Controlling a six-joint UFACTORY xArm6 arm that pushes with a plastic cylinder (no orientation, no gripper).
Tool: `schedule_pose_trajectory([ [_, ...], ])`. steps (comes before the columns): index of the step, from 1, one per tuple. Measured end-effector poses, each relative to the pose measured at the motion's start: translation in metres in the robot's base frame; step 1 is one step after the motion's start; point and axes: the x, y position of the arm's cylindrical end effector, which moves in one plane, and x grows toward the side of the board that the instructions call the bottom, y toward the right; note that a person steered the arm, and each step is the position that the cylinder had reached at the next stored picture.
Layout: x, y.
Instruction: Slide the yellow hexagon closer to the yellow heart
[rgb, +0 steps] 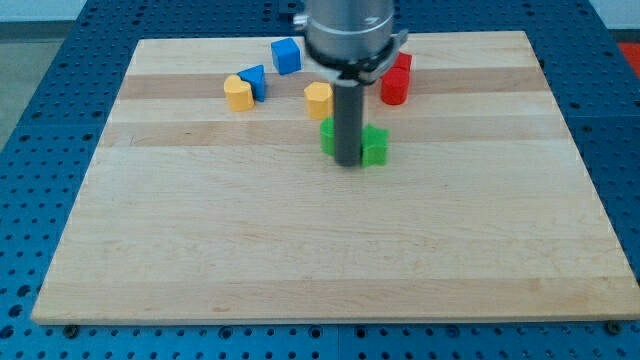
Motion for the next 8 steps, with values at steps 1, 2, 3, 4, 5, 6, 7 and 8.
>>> schedule_pose_trajectory([
  [1, -0.050, 0.017],
  [2, -0.067, 0.020],
  [3, -0.065, 0.020],
  [4, -0.054, 0.012],
  [5, -0.069, -0.008],
  [6, -0.092, -0.030],
  [7, -0.110, -0.051],
  [8, -0.110, -0.077],
])
